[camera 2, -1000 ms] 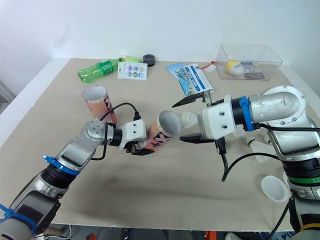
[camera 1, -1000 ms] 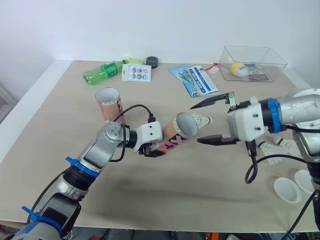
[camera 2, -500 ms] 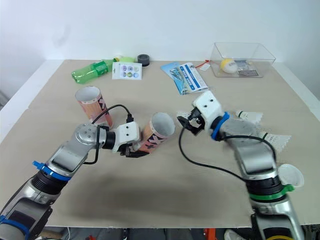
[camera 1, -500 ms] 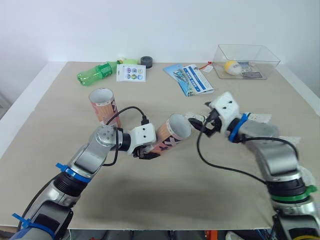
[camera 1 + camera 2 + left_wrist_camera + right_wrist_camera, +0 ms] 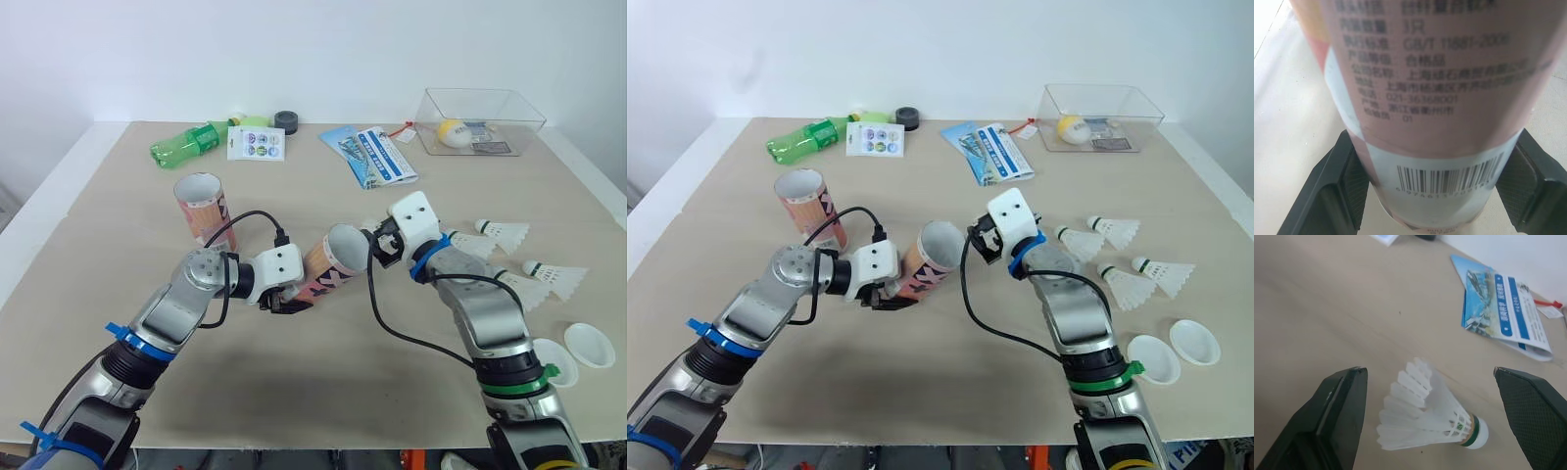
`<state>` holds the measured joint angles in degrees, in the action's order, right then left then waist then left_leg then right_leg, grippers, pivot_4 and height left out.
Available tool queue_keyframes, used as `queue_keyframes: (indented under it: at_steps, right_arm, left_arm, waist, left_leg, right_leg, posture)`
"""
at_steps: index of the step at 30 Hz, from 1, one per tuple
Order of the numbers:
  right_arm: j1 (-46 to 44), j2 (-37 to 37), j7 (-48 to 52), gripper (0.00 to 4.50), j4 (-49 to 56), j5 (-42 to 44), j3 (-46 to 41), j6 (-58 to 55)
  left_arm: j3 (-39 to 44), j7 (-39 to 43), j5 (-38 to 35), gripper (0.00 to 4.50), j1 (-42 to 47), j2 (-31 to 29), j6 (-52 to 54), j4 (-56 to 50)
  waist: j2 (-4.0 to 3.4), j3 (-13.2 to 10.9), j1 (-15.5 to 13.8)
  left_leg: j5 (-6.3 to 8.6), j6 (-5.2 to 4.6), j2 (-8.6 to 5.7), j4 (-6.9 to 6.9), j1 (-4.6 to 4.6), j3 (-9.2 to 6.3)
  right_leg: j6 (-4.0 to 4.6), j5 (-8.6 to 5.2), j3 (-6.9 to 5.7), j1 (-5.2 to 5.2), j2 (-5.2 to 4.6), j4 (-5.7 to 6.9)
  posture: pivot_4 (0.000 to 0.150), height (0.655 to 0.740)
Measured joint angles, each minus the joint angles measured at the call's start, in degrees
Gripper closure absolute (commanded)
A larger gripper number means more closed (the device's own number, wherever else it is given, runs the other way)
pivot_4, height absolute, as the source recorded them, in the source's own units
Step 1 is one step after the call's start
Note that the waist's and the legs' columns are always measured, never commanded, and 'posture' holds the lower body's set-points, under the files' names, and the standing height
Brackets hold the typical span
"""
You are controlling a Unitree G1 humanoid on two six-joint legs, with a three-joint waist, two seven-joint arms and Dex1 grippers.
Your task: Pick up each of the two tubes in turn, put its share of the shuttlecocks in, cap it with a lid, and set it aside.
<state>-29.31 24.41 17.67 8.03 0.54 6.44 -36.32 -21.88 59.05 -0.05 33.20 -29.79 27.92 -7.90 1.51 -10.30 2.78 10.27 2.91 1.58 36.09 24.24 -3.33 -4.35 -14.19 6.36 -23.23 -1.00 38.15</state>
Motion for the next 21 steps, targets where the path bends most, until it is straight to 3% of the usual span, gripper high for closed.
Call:
queue_keyframes:
  at_steps: [21]
  right_arm:
    - [7.7,6.8,1.0,0.09,6.9,-3.2,-4.9,-2.4]
  left_arm:
    - [-0.5,0.3,-0.1,1.53,0.7,0.2,-0.5,0.7]
  waist:
    - [-0.01,0.0,-0.1]
  left_leg:
    - [-0.01,-0.01,-0.02,-0.02,0.01,0.00]
  right_leg:
    - [-0.02,-0.02,0.01,0.02,-0.01,-0.01]
  posture:
    - [0.150,0.7400]
